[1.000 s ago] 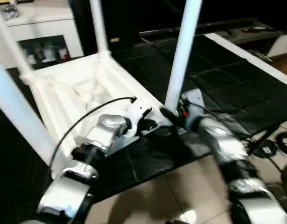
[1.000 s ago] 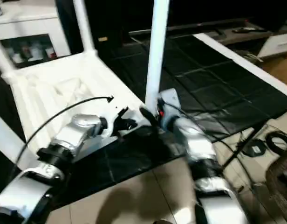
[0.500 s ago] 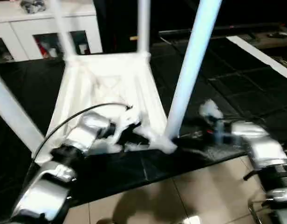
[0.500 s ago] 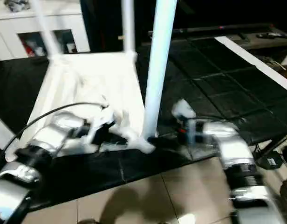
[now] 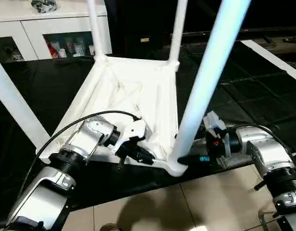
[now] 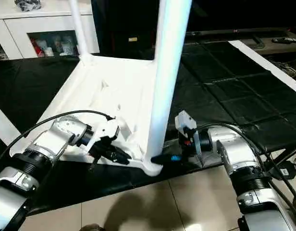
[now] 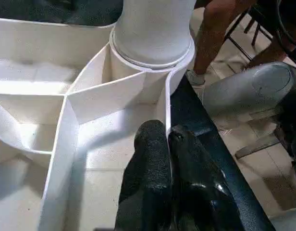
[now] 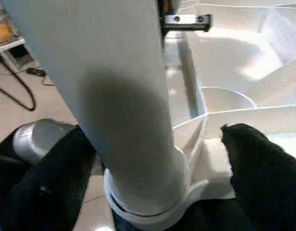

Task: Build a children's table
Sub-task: Rotate leg to tighten

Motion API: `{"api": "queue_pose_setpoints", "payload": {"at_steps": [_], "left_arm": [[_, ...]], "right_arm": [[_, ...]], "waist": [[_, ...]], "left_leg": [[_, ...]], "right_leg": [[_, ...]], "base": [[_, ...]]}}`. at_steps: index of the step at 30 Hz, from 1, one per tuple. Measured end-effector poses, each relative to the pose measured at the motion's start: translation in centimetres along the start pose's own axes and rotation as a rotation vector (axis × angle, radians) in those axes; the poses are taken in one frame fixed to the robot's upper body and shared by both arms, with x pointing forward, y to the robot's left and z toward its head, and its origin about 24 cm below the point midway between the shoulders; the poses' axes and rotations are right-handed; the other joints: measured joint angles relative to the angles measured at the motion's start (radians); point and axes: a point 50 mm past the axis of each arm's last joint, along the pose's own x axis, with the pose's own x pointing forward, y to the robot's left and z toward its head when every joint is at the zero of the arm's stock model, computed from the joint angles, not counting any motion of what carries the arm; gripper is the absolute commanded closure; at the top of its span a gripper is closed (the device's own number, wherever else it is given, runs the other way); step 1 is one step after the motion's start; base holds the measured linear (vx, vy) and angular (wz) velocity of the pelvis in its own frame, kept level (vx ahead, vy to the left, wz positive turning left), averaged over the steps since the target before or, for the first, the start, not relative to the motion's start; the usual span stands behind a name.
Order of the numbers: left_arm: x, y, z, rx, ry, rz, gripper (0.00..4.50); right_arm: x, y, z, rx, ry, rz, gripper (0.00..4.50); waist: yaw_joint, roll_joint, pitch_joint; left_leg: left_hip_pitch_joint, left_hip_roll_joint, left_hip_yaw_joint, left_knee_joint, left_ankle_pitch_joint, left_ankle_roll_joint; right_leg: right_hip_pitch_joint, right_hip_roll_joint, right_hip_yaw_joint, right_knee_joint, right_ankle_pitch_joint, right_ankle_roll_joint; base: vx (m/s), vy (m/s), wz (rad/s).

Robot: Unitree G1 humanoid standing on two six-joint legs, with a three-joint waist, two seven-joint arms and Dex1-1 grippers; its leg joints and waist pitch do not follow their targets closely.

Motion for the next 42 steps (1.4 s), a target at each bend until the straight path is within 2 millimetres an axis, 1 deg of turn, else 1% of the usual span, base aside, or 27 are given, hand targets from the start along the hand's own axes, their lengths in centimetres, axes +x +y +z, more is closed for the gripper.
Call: {"api": "queue_pose_setpoints", "payload": {"at_steps": [2,3,4,6,8,9,10,13,15,18,21,23,27,30,33,35,37,39,40,41,42], "left_arm": [[0.0,0.0,0.0,0.001,0.001,-0.003,4.5],[0.0,0.0,0.0,0.001,0.002,-0.003,4.5],[0.0,0.0,0.0,0.001,0.003,-0.004,4.5],[0.0,-0.1,0.0,0.003,0.005,-0.005,4.5],[0.0,-0.1,0.0,0.005,0.008,-0.009,4.5],[0.0,-0.1,0.0,0.006,0.008,-0.012,4.5],[0.0,-0.2,0.0,0.007,0.009,-0.014,4.5],[-0.1,-0.2,-0.1,0.007,0.013,-0.019,4.5],[0.0,-0.2,-0.1,0.007,0.015,-0.021,4.5],[0.0,-0.2,-0.1,0.007,0.017,-0.021,4.5],[0.0,-0.2,-0.1,0.007,0.018,-0.021,4.5],[0.0,-0.2,-0.1,0.007,0.018,-0.021,4.5],[-0.1,-0.1,0.0,0.006,0.01,-0.007,4.5],[0.2,0.3,0.0,-0.023,-0.015,0.057,4.5],[0.5,0.9,0.1,-0.085,-0.053,0.159,4.5],[0.9,1.5,0.2,-0.133,-0.079,0.246,4.5],[1.5,1.8,0.3,-0.177,-0.103,0.303,4.5],[2.1,2.4,0.5,-0.25,-0.152,0.402,4.5],[2.6,2.9,0.7,-0.298,-0.184,0.473,4.5],[2.8,3.2,0.9,-0.318,-0.198,0.507,4.5],[3.2,3.3,1.1,-0.334,-0.212,0.527,4.5]], "right_arm": [[0.0,0.0,0.0,-0.004,-0.001,0.009,0.71],[0.1,0.0,-0.1,-0.004,-0.003,0.012,0.71],[0.2,0.1,-0.1,-0.004,-0.003,0.018,0.86],[0.4,0.1,-0.2,0.0,-0.005,0.03,0.92],[0.6,0.2,-0.2,0.002,-0.009,0.044,1.09],[0.6,0.2,-0.2,0.002,-0.009,0.048,1.09],[0.7,0.2,-0.2,0.002,-0.009,0.058,1.28],[0.9,0.3,-0.3,0.004,-0.011,0.078,1.53],[1.0,0.3,-0.3,0.008,-0.012,0.083,1.53],[1.0,0.3,-0.3,0.012,-0.013,0.095,1.87],[1.1,0.4,-0.3,0.012,-0.014,0.106,1.92],[1.1,0.4,-0.3,0.012,-0.014,0.106,2.2],[1.0,0.4,-0.3,0.026,-0.018,0.096,2.34],[0.7,0.3,-0.6,0.051,-0.066,0.012,2.38],[0.2,-0.3,-0.7,0.071,-0.1,-0.121,2.43],[0.2,-0.9,-0.9,0.09,-0.124,-0.242,2.46],[0.3,-1.5,-1.1,0.106,-0.143,-0.343,2.48],[0.9,-2.5,-0.8,0.135,-0.178,-0.492,2.5],[1.4,-3.3,-0.6,0.169,-0.199,-0.591,2.5],[1.7,-3.7,-0.3,0.188,-0.21,-0.646,2.51],[1.7,-3.9,-0.2,0.199,-0.216,-0.686,2.51]], "waist": [[0.0,0.0,0.0],[0.0,0.0,0.0],[-0.001,0.0,0.0],[-0.001,0.0,0.0],[-0.001,0.0,0.0],[0.0,0.0,0.0],[0.0,0.0,0.0],[-0.001,0.0,0.0],[-0.001,0.0,0.0],[-0.001,0.0,0.0],[-0.002,0.0,0.0],[-0.002,0.0,0.0],[-0.001,0.0,0.0],[0.001,0.0,0.0],[-0.006,0.0,0.0],[-0.023,0.0,0.0],[-0.046,0.0,0.0],[-0.068,0.0,0.0],[-0.083,0.0,0.0],[-0.09,-0.001,0.0],[-0.093,-0.001,0.0]], "left_leg": [[0.0,0.0,0.0,0.0,0.0,0.0],[0.0,0.0,0.0,0.0,0.0,0.0],[0.0,0.0,0.0,0.0,0.0,0.0],[0.0,0.0,0.0,0.0,0.0,0.0],[0.0,0.0,0.0,0.0,0.0,0.0],[0.0,0.0,0.0,0.0,0.0,0.0],[0.0,0.0,0.0,0.0,0.0,0.0],[0.0,0.0,0.0,0.0,0.0,0.0],[0.0,0.0,0.0,0.001,0.0,0.0],[0.0,0.0,0.0,0.001,0.0,0.0],[0.0,0.0,0.0,0.001,0.0,0.0],[0.0,0.0,0.0,0.002,0.0,0.0],[0.001,0.0,0.0,0.002,0.0,0.0],[0.001,0.0,0.0,0.002,0.0,0.0],[0.001,0.0,0.0,0.003,0.001,0.0],[0.001,-0.001,0.0,0.003,0.001,0.0],[0.002,-0.001,-0.001,0.003,0.001,0.0],[0.002,-0.001,-0.002,0.003,0.001,-0.001],[0.003,-0.002,-0.003,0.003,0.001,-0.001],[0.003,-0.002,-0.005,0.003,0.001,-0.001],[0.003,-0.002,-0.005,0.003,0.001,-0.001]], "right_leg": [[0.0,0.0,0.0,0.0,0.0,0.0],[0.0,0.0,0.0,0.0,0.0,0.0],[0.0,0.0,0.0,0.0,0.0,0.0],[0.0,0.0,0.0,0.0,0.0,0.0],[0.0,0.0,0.0,0.0,0.0,0.0],[0.0,0.0,0.0,0.0,0.0,0.0],[0.0,0.0,0.0,0.0,0.0,0.0],[0.0,0.0,0.0,0.0,0.0,0.0],[0.0,0.0,0.0,0.001,0.0,0.0],[0.0,0.0,0.0,0.002,0.0,0.0],[0.0,0.0,0.0,0.002,0.0,0.0],[0.0,0.0,0.0,0.002,0.0,0.0],[0.0,0.0,0.0,0.003,0.0,0.0],[0.001,0.0,0.001,0.004,0.0,0.0],[0.001,0.0,0.001,0.004,0.0,0.001],[0.001,0.0,0.001,0.003,0.0,0.004],[0.001,0.0,0.0,0.002,0.0,0.005],[-0.001,0.001,0.0,0.001,0.002,0.006],[-0.002,0.001,-0.002,0.0,0.003,0.006],[-0.003,0.001,-0.003,0.0,0.004,0.007],[-0.003,0.001,-0.003,-0.001,0.004,0.007]], "base": [[0.0,0.0,0.0],[0.0,0.0,0.0],[0.0,0.0,0.0],[0.0,0.0,0.0],[0.0,0.0,0.0],[0.0,0.0,0.0],[0.0,0.0,0.0],[0.0,0.0,0.0],[0.0,0.0,0.0],[0.0,0.0,0.0],[0.0,0.0,0.0],[0.0,0.0,0.0],[0.0,0.0,0.0],[0.0,0.0,0.0],[0.0,0.0,0.0],[0.0,0.0,0.0],[0.0,0.0,0.0],[0.0,0.0,0.0],[0.0,0.0,0.0],[0.0,0.0,0.0],[0.0,0.0,0.0]]}}
